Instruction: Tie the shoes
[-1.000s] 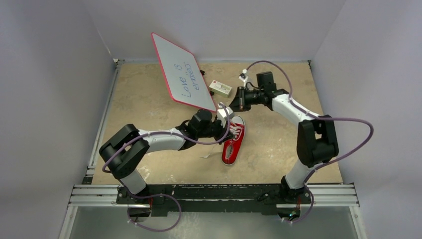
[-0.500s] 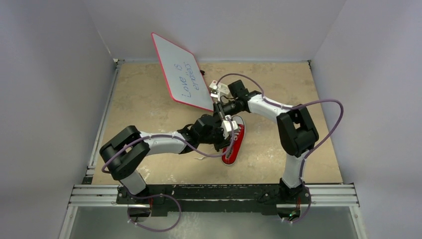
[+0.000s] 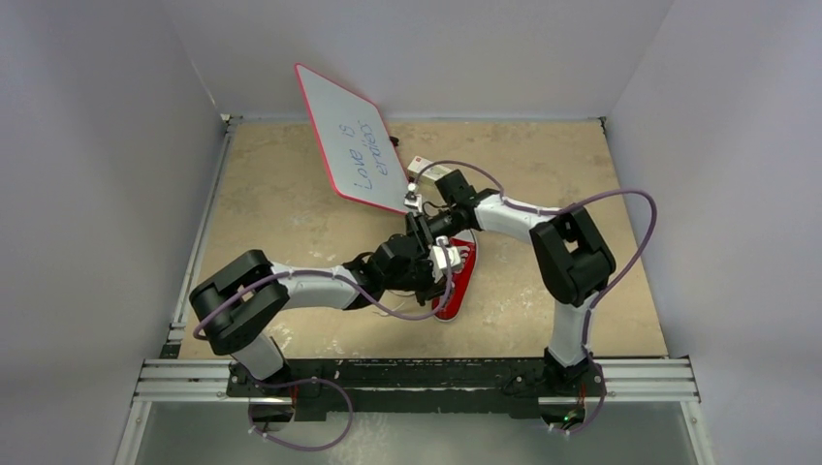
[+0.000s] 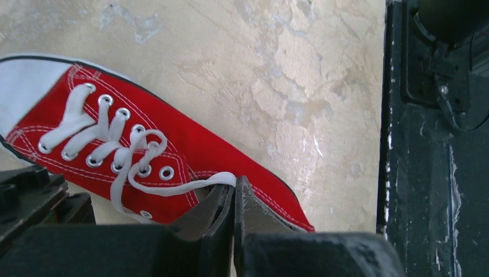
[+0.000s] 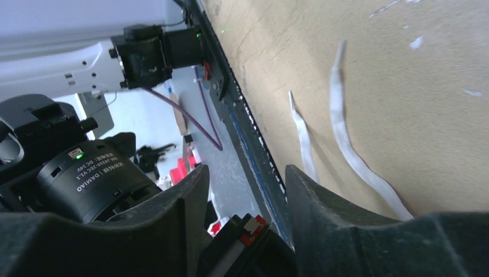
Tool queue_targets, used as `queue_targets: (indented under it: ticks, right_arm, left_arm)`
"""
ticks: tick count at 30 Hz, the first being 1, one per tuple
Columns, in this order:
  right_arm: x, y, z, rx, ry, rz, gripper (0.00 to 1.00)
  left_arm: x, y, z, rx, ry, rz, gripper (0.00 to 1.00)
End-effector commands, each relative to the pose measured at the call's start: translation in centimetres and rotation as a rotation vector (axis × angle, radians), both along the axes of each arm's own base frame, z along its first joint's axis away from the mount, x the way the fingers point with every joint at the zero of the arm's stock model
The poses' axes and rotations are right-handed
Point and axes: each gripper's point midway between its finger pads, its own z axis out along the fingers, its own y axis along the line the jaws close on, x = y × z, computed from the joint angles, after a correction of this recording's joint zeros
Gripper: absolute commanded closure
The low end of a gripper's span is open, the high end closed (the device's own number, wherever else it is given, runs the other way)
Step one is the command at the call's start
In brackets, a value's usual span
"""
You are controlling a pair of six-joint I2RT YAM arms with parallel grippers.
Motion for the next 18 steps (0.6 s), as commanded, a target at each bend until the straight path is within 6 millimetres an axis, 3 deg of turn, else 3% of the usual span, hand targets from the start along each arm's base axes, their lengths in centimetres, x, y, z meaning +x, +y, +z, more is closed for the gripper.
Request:
queue_targets:
  ticks: [1,6,10,13,18]
  right_arm:
    - [3.0,-1.5,4.5,0.021,-0.066,-0.134,0.42]
    - [7.2,-6.8,7.7,-0.036,-0.192,-0.395,0.39]
    - [9.2,-14.0,7.5,-0.206,-0.326,-0.625,0.39]
    - [9.0,-17.4,7.4,-0.335,-0.511,-0.678,0.39]
    - [5.6,-16.4,8.6,-0.282,-0.762,-0.613,0.39]
  left_arm:
    - [0.6,-0.7,2.6,-0.091,0.002,0.031,1.0]
    - [0.1,-1.5,2.4,-0.137,0.087,0.021,1.0]
    - [0.5,-2.2,2.2,-0.186,0.177,0.035,1.0]
    - [1.4,-2.6,2.1,-0.207,0.249,0.048,1.0]
    - [2.2,-2.5,1.9,-0.224,0.318,0.036,1.0]
